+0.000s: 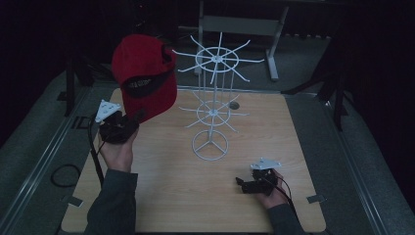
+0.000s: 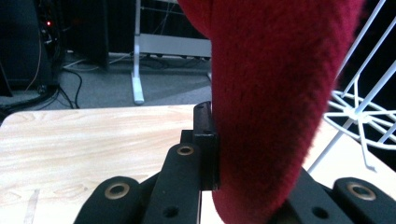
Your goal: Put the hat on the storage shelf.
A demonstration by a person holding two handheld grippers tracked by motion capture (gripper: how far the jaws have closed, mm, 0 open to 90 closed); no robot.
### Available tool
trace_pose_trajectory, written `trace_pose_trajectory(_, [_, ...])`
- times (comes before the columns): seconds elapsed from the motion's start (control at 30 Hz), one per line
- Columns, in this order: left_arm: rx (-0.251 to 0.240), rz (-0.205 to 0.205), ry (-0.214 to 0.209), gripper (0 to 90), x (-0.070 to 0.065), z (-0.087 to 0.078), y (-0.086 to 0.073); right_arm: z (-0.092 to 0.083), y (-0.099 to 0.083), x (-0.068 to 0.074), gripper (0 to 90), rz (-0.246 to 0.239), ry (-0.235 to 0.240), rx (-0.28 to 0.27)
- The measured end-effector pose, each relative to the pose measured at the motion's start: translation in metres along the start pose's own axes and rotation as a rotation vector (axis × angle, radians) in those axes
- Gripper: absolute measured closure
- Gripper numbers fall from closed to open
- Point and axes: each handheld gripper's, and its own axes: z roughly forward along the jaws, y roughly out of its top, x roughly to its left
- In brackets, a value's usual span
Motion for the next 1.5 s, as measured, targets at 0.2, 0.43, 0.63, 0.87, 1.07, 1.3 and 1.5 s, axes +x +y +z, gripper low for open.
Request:
trace_pose_trajectory(0.2, [-0.019, -0.002, -0.005, 85.7, -0.001, -0.002, 0.008, 0.0, 0.0, 0.0, 13.1, 0.0, 0.0, 0.0])
trace_pose_trajectory(0.43, [-0.033, 0.009, -0.007, 85.8, -0.003, -0.003, 0.017, 0.0, 0.0, 0.0, 13.1, -0.001, 0.0, 0.001])
trace_pose_trajectory(0.63, [-0.047, 0.013, -0.007, 85.8, -0.005, -0.005, 0.024, 0.0, 0.0, 0.0, 13.1, 0.0, 0.001, 0.001])
trace_pose_trajectory(0.87, [-0.061, 0.016, -0.006, 85.8, -0.003, -0.007, 0.03, 0.0, 0.0, 0.0, 13.1, 0.0, 0.001, 0.001])
trace_pose_trajectory(1.07, [-0.076, 0.01, -0.011, 85.8, -0.004, -0.009, 0.034, 0.0, 0.0, 0.0, 13.1, -0.001, 0.001, 0.001])
trace_pose_trajectory(1.3, [-0.092, 0.017, -0.023, 85.8, -0.007, -0.011, 0.039, 0.0, 0.0, 0.0, 13.1, 0.0, 0.001, 0.001])
trace_pose_trajectory(1.5, [-0.116, 0.028, -0.043, 85.7, -0.011, -0.013, 0.042, 0.0, 0.0, 0.0, 13.1, 0.0, 0.001, 0.001])
